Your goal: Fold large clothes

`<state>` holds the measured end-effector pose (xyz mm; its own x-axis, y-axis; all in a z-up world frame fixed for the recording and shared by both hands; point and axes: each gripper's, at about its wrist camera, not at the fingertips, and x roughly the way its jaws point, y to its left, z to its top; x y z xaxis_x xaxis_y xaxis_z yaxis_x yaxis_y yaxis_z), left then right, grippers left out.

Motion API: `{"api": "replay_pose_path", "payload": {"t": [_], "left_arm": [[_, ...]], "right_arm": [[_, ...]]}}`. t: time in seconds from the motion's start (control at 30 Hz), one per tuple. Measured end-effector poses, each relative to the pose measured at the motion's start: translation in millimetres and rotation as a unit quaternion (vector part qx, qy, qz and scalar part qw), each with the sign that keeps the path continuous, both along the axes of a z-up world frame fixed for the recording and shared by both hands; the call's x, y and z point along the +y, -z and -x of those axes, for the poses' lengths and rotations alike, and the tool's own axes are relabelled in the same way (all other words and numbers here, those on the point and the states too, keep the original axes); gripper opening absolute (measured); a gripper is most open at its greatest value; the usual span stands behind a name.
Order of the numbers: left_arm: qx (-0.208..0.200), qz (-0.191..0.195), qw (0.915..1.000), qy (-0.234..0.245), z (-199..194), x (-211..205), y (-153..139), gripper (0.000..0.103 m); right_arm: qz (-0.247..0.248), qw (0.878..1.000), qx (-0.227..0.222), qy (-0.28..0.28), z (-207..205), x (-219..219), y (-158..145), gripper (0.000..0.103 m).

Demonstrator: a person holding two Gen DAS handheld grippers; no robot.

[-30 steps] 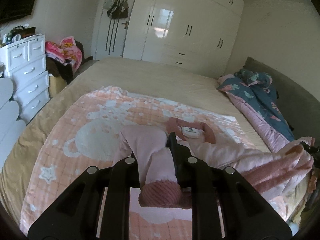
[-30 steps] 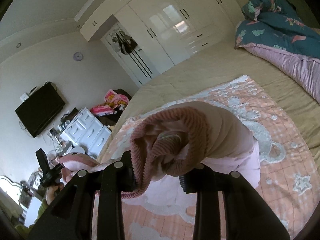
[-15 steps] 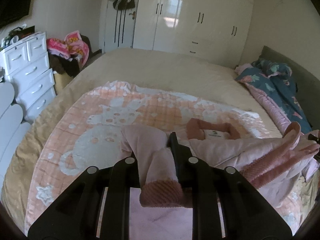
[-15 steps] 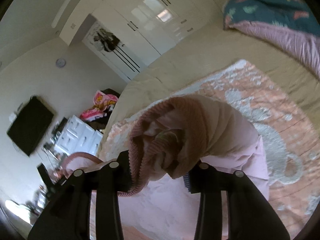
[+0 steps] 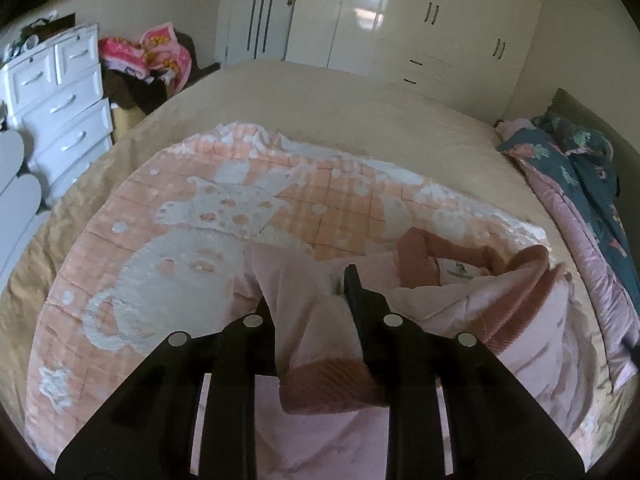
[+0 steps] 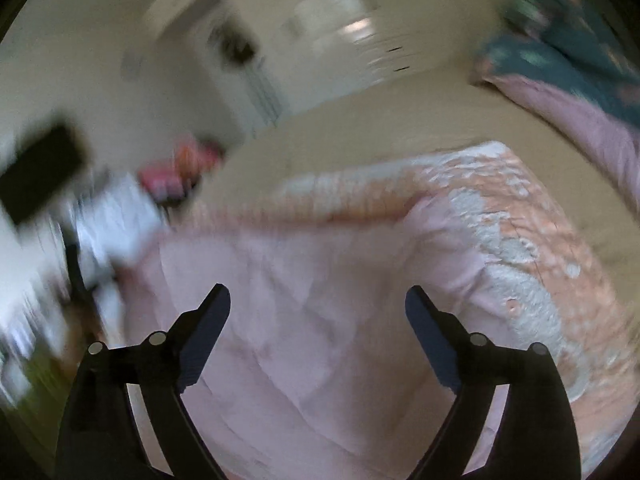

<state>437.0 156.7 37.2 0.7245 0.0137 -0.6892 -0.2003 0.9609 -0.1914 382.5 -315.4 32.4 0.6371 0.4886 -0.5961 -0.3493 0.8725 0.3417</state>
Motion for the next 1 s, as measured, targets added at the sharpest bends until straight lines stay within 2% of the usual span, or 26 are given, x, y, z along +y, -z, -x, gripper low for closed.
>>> {"api": "replay_pose_path", "payload": {"t": [0.03, 0.1, 0.17, 0.23, 0.27, 0.33, 0.37, 0.47, 0.5, 0.6, 0.8, 0.9, 1.0], "left_arm": [[0.003, 0.006, 1.0000, -0.002, -6, 0, 0, 0.017], [0.011, 0.016, 0.9998, -0.007, -17, 0, -1, 0.017], [0.017, 0.025, 0.9995, -0.011, -24, 1, 0, 0.020], [0.027, 0.038, 0.9989, -0.008, -31, 1, 0, 0.027], [0.030, 0.048, 0.9984, -0.005, -33, 2, 0, 0.033], [0.014, 0.082, 0.9965, 0.010, -32, 5, -4, 0.078], [-0.002, 0.078, 0.9968, 0.013, -28, 6, -9, 0.083], [-0.026, 0.003, 0.9995, 0.016, -15, -2, -25, 0.085], [-0.028, -0.006, 0.9994, 0.020, -11, -2, -26, 0.085], [-0.023, -0.025, 0.9992, 0.020, 5, 0, -19, 0.089], [0.022, -0.063, 0.9977, 0.015, 45, 0, 28, 0.090], [0.038, -0.055, 0.9977, 0.007, 58, 8, 42, 0.091], [0.042, -0.053, 0.9977, 0.001, 66, 12, 45, 0.091]], "right_arm": [[0.046, 0.999, -0.006, -0.024, 4, 24, 10, 0.089], [0.082, 0.995, -0.007, -0.054, 7, 54, 27, 0.089], [0.096, 0.993, -0.008, -0.070, 3, 87, 41, 0.089], [0.101, 0.992, 0.016, -0.070, -9, 113, 55, 0.089], [0.122, 0.991, 0.031, -0.056, -18, 127, 65, 0.089], [0.131, 0.990, 0.039, -0.036, -31, 141, 75, 0.092], [0.135, 0.990, 0.040, -0.021, -39, 147, 79, 0.093], [0.155, 0.986, 0.057, 0.000, -58, 160, 90, 0.095], [0.162, 0.985, 0.063, 0.006, -65, 164, 93, 0.096], [0.171, 0.981, 0.085, 0.025, -82, 170, 102, 0.097], [0.174, 0.978, 0.107, 0.042, -100, 168, 115, 0.099], [0.158, 0.981, 0.108, 0.039, -97, 162, 105, 0.099], [0.123, 0.988, 0.089, 0.027, -87, 143, 89, 0.098]]}}
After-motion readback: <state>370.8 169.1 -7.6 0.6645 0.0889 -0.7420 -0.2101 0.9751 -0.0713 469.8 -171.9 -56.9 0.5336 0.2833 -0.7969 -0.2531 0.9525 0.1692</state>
